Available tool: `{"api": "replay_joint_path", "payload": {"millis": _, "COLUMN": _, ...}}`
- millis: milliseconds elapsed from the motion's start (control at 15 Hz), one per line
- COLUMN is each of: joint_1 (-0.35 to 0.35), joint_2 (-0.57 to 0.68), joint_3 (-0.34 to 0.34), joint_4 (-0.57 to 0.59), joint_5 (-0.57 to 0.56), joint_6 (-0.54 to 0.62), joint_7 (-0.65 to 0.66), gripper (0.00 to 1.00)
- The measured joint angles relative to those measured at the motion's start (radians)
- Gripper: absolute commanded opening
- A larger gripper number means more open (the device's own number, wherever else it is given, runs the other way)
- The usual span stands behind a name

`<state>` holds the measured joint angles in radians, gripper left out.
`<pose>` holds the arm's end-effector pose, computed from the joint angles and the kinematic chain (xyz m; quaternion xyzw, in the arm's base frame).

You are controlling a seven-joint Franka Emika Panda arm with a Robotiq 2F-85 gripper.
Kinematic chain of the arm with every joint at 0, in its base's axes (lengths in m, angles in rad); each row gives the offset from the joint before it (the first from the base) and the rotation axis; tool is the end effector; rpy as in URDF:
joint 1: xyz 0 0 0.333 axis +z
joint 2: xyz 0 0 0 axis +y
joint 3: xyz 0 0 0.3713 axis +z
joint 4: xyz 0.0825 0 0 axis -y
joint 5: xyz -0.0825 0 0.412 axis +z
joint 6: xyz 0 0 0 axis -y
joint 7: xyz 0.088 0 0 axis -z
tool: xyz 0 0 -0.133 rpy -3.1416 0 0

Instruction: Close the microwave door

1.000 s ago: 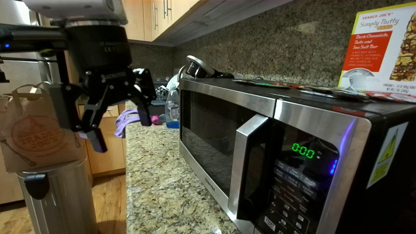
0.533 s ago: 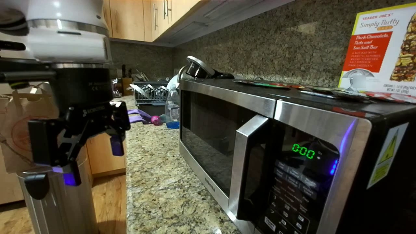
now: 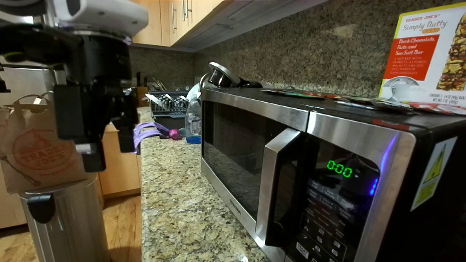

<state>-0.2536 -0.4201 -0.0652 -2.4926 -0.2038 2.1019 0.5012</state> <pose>0.3918 -0.1451 0.4500 0.9342 -0.3484 0.0219 0.0735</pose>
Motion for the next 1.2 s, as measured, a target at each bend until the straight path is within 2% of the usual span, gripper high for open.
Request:
{"api": "replay_joint_path", "payload": {"millis": 333, "joint_1": 0.049, "joint_2": -0.053, "joint_3": 0.014, "joint_4": 0.086, "joint_5": -0.007, "joint_6": -0.145, "joint_7": -0.209, "gripper": 1.0}}
{"api": "replay_joint_path", "payload": {"millis": 600, "joint_1": 0.083, "joint_2": -0.078, "joint_3": 0.006, "joint_4": 0.107, "joint_5": -0.007, "joint_6": -0.166, "joint_7": -0.394, "gripper": 1.0}}
{"api": "replay_joint_path", "payload": {"millis": 933, "joint_1": 0.127, "joint_2": -0.081, "joint_3": -0.04, "joint_4": 0.124, "joint_5": -0.007, "joint_6": -0.166, "joint_7": -0.649, "gripper": 1.0}}
{"api": "replay_joint_path", "payload": {"millis": 1200, "joint_1": 0.128, "joint_2": -0.08, "joint_3": -0.046, "joint_4": 0.125, "joint_5": -0.007, "joint_6": -0.166, "joint_7": -0.656, "gripper": 1.0}}
